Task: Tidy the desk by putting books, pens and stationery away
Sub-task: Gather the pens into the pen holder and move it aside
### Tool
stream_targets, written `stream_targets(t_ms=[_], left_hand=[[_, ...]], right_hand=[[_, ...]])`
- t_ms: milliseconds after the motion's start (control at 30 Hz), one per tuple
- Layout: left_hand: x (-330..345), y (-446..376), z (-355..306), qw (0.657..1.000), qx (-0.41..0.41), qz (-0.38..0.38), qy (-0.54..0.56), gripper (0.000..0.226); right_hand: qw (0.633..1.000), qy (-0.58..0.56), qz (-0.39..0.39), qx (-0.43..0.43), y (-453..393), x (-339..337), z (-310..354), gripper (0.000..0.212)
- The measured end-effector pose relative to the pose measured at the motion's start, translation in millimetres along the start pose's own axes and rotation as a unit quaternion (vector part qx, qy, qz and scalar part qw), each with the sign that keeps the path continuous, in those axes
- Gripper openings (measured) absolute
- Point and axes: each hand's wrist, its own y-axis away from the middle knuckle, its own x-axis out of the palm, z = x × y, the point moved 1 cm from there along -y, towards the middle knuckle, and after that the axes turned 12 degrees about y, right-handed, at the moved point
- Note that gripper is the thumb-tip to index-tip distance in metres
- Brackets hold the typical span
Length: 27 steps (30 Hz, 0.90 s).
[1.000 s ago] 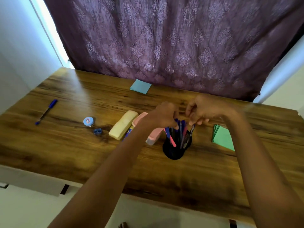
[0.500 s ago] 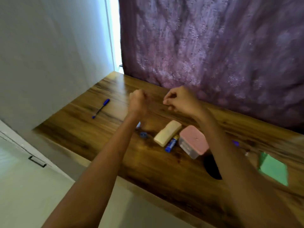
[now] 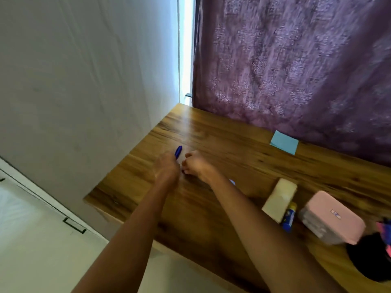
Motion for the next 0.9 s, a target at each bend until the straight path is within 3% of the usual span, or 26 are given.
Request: stream_targets(t_ms=[100, 200, 300, 367, 500, 633, 700, 767, 900], left_hand=[[6.1, -7.6, 10.6, 0.999, 0.012, 0.048, 0.015, 0.01], [6.6, -11.4, 0.9, 0.993, 0.0, 0.121, 0.008, 0.022], [11.1, -4.2, -16.2, 0.981, 0.007, 0.186, 0.057, 0.027], [16.0, 8.1, -34.7, 0.97, 0.042, 0.217, 0.099, 0.019], [23.5, 44.3, -92.6, 0.942, 0.185, 0.23, 0.16, 0.019], [48.2, 91.2, -161.8, 0.908, 0.264, 0.261, 0.192, 0.022], [68.9, 119.1, -196.3, 0.879, 0.284, 0.305, 0.233, 0.022], [88.4, 144.8, -226.9, 0.852, 0.289, 0.339, 0.275, 0.022], [127.6, 183.8, -269.6, 0.806, 0.315, 0.388, 0.316, 0.021]], right_hand=[[1.0, -0.022, 0.005, 0.009, -4.6, 3.2, -3.4, 0.03], [0.999, -0.046, 0.006, 0.018, -7.6, -1.3, -12.1, 0.032], [0.999, -0.039, -0.013, 0.009, -9.2, -14.4, -22.6, 0.017], [0.996, -0.041, -0.077, -0.008, -2.1, -34.8, -29.1, 0.008], [0.968, -0.02, -0.241, -0.066, 40.1, -98.9, -41.8, 0.024], [0.94, 0.036, -0.331, -0.077, 108.0, -180.2, -61.8, 0.041], [0.926, 0.068, -0.366, -0.058, 144.8, -221.3, -81.1, 0.034], [0.911, 0.073, -0.403, -0.045, 181.0, -255.5, -103.0, 0.008], [0.871, 0.074, -0.485, -0.026, 244.6, -302.1, -147.9, 0.061]])
